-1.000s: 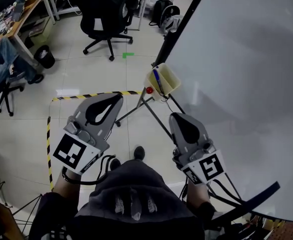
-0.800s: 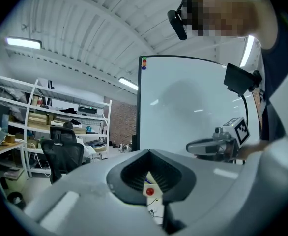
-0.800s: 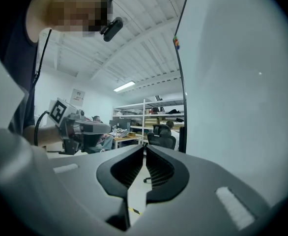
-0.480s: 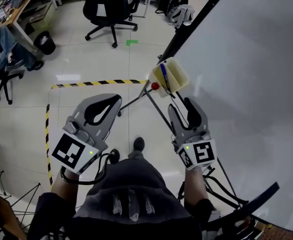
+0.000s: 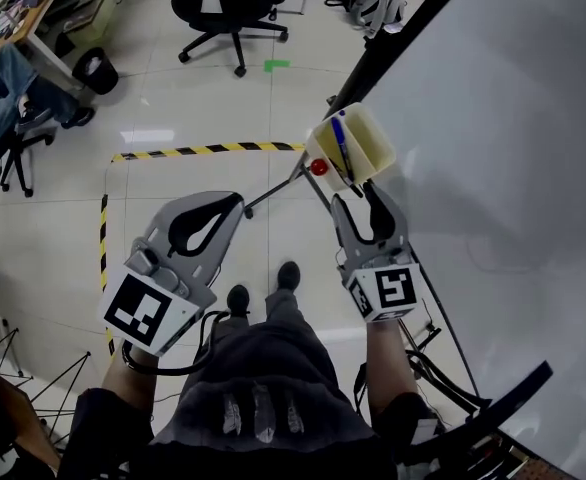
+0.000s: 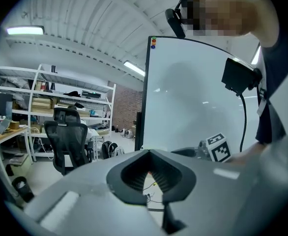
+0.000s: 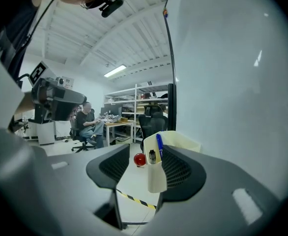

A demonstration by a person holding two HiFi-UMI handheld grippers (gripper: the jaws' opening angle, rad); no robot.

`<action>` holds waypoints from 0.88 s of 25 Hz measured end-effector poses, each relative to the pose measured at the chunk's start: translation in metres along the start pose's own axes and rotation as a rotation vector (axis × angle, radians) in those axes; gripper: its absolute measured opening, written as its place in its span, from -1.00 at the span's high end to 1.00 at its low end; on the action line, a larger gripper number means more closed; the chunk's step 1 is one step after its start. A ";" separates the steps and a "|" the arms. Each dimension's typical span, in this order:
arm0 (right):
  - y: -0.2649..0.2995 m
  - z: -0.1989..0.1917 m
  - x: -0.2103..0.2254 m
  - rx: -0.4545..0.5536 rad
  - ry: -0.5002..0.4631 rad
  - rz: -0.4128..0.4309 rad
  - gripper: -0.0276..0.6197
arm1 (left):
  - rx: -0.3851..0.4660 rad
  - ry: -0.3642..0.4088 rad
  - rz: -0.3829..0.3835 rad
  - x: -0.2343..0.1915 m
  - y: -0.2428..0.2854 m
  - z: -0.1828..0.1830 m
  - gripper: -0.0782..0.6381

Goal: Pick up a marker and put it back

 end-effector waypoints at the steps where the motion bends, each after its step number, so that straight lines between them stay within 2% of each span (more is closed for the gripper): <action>1: 0.002 -0.003 0.001 0.002 0.001 0.001 0.29 | -0.007 0.002 0.003 0.000 0.002 -0.002 0.76; 6: 0.008 -0.012 0.004 0.029 0.003 -0.006 0.36 | -0.039 0.001 0.018 -0.002 0.006 -0.008 0.76; 9: 0.009 -0.012 0.008 0.045 -0.017 -0.027 0.52 | -0.053 0.001 0.021 -0.002 0.009 -0.012 0.76; 13: 0.013 -0.012 0.006 0.055 -0.046 -0.037 0.61 | -0.066 0.001 0.022 -0.001 0.012 -0.015 0.76; 16: 0.016 -0.009 0.007 0.074 -0.055 -0.068 0.81 | -0.069 0.002 0.022 -0.002 0.012 -0.015 0.76; 22: 0.020 -0.010 0.006 0.065 -0.067 -0.076 0.81 | -0.070 0.002 0.032 -0.007 0.009 -0.016 0.76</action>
Point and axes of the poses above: the fingertips, and each gripper's own axes: y forward along the fingers, x to its right, z out of its top, the point moved 6 cm from there along -y, backward along the fingers, and after that the axes turned 6 degrees about z, right-handed, at the moved point
